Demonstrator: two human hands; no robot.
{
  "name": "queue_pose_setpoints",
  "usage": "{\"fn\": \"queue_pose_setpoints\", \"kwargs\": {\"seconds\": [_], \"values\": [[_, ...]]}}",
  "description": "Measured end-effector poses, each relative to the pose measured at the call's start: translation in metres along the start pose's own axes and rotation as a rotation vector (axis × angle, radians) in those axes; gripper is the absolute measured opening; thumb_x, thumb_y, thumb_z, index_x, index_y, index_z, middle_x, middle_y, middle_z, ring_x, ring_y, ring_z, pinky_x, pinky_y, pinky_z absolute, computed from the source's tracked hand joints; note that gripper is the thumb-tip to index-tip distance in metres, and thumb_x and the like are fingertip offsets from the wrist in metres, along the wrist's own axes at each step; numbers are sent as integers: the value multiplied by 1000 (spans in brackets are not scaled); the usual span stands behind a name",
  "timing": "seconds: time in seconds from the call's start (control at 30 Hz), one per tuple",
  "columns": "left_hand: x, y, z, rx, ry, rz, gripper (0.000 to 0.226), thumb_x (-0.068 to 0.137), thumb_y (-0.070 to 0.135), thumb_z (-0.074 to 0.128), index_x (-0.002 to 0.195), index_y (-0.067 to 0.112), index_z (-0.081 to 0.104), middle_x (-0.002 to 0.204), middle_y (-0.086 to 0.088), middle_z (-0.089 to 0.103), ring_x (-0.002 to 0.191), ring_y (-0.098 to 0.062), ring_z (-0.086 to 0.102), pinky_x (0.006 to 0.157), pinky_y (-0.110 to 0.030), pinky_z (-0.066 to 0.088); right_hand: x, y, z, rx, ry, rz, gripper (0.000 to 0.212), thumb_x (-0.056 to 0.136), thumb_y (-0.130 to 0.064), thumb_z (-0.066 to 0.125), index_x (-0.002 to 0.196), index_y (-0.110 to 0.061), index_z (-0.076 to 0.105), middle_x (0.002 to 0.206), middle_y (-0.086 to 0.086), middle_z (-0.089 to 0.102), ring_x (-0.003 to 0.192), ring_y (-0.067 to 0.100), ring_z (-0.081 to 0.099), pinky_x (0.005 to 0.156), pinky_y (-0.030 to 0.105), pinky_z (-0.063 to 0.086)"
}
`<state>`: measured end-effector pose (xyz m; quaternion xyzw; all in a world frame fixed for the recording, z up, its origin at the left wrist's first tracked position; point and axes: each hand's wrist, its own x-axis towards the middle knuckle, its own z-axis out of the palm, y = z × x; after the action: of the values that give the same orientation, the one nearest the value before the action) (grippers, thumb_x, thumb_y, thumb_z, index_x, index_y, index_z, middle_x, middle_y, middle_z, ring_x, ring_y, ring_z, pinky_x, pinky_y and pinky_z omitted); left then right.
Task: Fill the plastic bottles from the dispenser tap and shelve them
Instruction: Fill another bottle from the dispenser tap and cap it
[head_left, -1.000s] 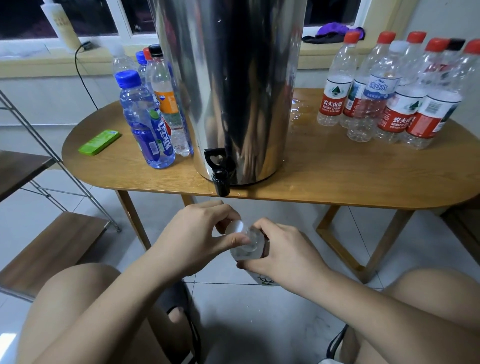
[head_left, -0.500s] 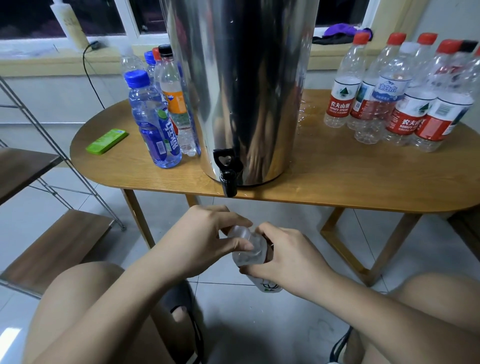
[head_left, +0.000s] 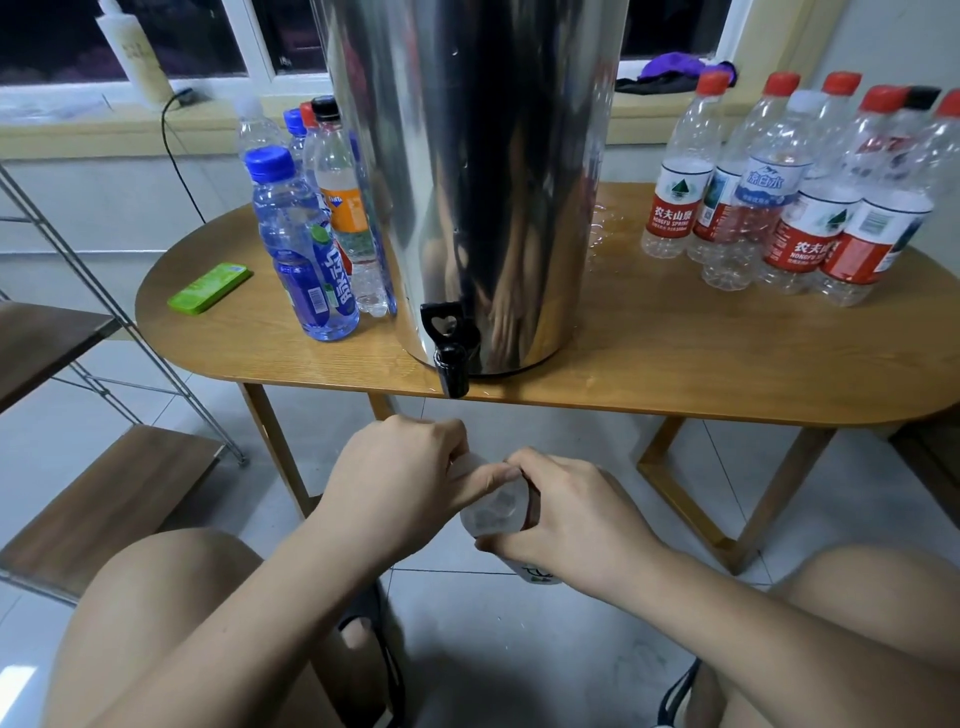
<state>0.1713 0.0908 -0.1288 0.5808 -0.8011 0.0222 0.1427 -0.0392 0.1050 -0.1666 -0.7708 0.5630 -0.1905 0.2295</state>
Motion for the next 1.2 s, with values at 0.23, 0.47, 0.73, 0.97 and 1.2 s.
{"fn": "queue_pose_setpoints", "kwargs": {"seconds": [0.23, 0.47, 0.73, 0.97, 1.2], "values": [[0, -10, -8, -422, -218, 252, 37, 88, 33, 90, 121, 44, 78, 120, 26, 70, 113, 3, 66, 92, -21, 53, 2, 7, -4, 52, -21, 11, 53, 67, -69, 83, 102, -38, 58, 91, -13, 66, 84, 10, 63, 70, 37, 55], [-2, -13, -11, -218, -136, 79, 76, 77, 98, 48, 111, 35, 73, 93, 17, 68, 84, -3, 65, 71, -32, 57, 3, 3, -3, 90, -38, 19, 52, 67, -68, 84, 96, -35, 56, 88, -11, 66, 81, 10, 63, 69, 39, 56], [-2, -12, -14, -368, -181, 196, 34, 93, 44, 80, 126, 39, 72, 112, 25, 62, 106, 2, 61, 84, -16, 51, 4, 7, -7, 44, 15, -22, 53, 69, -68, 83, 103, -35, 58, 93, -12, 66, 86, 12, 62, 72, 41, 55], [-4, -15, -14, -546, -100, 200, 41, 90, 41, 86, 129, 35, 75, 117, 24, 71, 111, -4, 68, 90, -19, 53, 0, 6, -11, 162, 42, -1, 55, 66, -70, 85, 104, -37, 62, 97, -16, 70, 90, 7, 67, 76, 40, 58], [-12, -20, 6, -659, -345, 51, 73, 74, 59, 96, 136, 43, 61, 128, 26, 71, 122, 1, 65, 101, -36, 56, -3, 1, -23, 420, 98, -34, 51, 69, -55, 97, 109, -36, 71, 104, -17, 77, 98, 7, 74, 84, 34, 61]]}}
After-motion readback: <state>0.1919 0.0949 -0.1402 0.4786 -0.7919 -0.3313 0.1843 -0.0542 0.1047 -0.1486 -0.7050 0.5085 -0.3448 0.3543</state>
